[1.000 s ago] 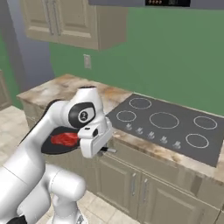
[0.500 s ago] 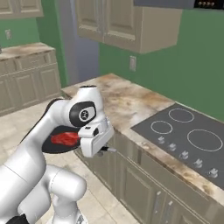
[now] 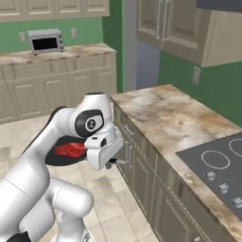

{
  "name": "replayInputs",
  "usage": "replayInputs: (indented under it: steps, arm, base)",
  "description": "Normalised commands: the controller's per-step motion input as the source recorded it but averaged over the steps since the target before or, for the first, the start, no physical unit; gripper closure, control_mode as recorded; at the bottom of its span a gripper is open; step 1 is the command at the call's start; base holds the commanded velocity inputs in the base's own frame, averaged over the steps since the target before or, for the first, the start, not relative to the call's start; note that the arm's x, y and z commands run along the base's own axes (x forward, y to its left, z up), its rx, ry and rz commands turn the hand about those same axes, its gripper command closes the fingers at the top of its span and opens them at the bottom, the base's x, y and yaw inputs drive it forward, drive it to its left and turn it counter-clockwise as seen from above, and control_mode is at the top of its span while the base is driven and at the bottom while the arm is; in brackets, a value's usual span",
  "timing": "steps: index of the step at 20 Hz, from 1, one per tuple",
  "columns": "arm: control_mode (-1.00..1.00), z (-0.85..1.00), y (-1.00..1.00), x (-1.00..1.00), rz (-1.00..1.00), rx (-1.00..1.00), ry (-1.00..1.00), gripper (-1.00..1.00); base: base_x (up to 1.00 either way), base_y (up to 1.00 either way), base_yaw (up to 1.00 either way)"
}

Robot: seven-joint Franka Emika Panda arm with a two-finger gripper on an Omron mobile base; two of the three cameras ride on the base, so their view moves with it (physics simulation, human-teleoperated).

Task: Pick up the pan with the steak in it and place it on the dining table. Then place the steak on the plate.

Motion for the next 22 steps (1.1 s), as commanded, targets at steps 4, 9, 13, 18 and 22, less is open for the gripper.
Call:
replayInputs:
  steps: [4,9,13,18,22]
  arm:
    - [1.00,0.00,0.00,0.00,0.00,0.00,0.00,1.00]
    - [1.00,0.00,0.00,0.00,0.00,0.00,0.00,1.00]
    - [1.00,0.00,0.00,0.00,0.00,0.00,0.00,1.00]
    - [1.00,0.00,0.00,0.00,0.00,0.00,0.00,1.00]
    - [1.00,0.00,0.00,0.00,0.00,0.00,0.00,1.00]
  base:
    - [-0.01,0.00,0.50]
    - [-0.01,0.00,0.50]
    - [0.00,0.00,0.48]
    - [0.00,-0.18,0.40]
    - [0.00,-0.12,0.12]
